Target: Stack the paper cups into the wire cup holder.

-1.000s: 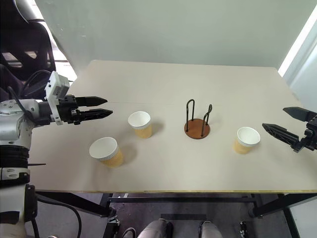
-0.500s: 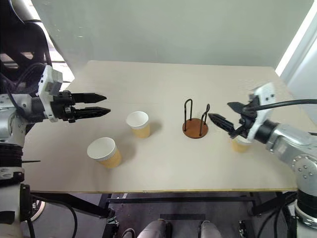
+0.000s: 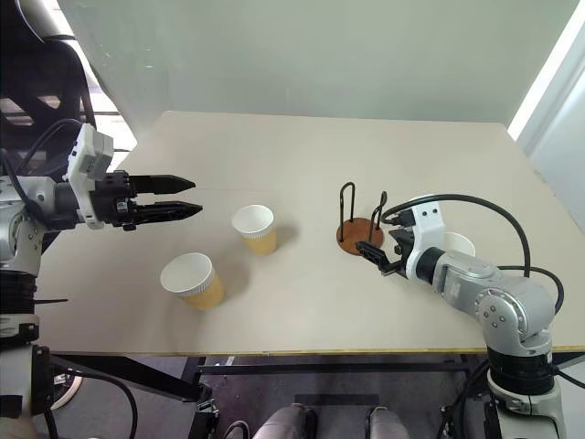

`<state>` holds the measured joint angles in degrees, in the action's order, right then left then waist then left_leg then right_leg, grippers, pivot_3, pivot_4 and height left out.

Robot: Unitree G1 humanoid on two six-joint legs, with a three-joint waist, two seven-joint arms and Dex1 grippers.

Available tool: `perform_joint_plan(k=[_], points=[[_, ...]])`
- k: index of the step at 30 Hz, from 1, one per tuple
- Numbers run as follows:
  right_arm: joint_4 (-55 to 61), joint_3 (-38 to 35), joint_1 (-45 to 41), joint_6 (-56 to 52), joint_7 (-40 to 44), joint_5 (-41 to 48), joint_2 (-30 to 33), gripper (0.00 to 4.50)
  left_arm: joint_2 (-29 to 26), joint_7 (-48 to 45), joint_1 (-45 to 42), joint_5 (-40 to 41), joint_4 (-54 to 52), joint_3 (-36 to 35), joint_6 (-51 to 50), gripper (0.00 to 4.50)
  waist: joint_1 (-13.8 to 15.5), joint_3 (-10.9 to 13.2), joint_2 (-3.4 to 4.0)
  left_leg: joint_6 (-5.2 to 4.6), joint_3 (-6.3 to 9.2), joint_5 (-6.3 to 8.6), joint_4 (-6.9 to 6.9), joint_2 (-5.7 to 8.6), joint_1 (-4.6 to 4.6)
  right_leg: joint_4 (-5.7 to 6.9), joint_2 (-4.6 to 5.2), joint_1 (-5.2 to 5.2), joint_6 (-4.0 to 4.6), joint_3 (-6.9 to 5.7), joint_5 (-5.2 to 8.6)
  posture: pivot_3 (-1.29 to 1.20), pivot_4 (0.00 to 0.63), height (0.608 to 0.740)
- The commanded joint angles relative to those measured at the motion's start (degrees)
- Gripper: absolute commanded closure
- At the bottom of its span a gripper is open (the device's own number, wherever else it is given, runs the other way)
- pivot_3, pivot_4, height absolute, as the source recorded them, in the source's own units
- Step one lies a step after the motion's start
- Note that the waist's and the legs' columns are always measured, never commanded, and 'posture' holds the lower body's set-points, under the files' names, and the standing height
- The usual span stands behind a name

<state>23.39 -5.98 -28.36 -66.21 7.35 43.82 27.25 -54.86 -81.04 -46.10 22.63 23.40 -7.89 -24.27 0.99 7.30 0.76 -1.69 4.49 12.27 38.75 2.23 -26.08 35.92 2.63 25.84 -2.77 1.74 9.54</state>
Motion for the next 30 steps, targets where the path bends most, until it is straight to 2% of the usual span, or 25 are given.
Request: perform_joint_plan(k=[1, 26, 30], points=[[-1.2, 0.1, -2.2, 3.0, -0.2, -3.4, -0.5, 0.00, -0.4, 0.3, 0.0, 1.1, -2.6, -0.9, -0.4, 1.48, 0.0, 0.0, 0.00, 0.01, 0.00, -0.01, -0.01, 0.00, 0.00, 0.01, 0.00, 0.01, 0.00, 0.00, 0.00, 0.00, 0.150, 0.740], [-16.6, 9.2, -8.4, 18.0, 8.2, -18.9, -8.9, 0.00, -1.9, 3.0, 4.4, 3.2, -8.4, -2.8, -2.7, 1.48, -0.2, 0.0, 0.00, 0.49, 0.11, -0.27, -0.64, -0.05, 0.04, 0.00, 0.00, 0.22, 0.26, -0.11, -0.10, 0.00, 0.150, 0.740], [-18.9, 10.2, -8.5, 20.5, 9.4, -21.4, -9.5, 1.28, -2.2, 3.4, 4.8, 3.5, -8.8, -2.9, -2.7, 1.44, -0.1, 0.0, 0.00, 0.55, 0.14, -0.29, -0.67, -0.05, 0.02, 0.01, 0.00, 0.24, 0.32, -0.13, -0.14, 0.00, 0.150, 0.740]])
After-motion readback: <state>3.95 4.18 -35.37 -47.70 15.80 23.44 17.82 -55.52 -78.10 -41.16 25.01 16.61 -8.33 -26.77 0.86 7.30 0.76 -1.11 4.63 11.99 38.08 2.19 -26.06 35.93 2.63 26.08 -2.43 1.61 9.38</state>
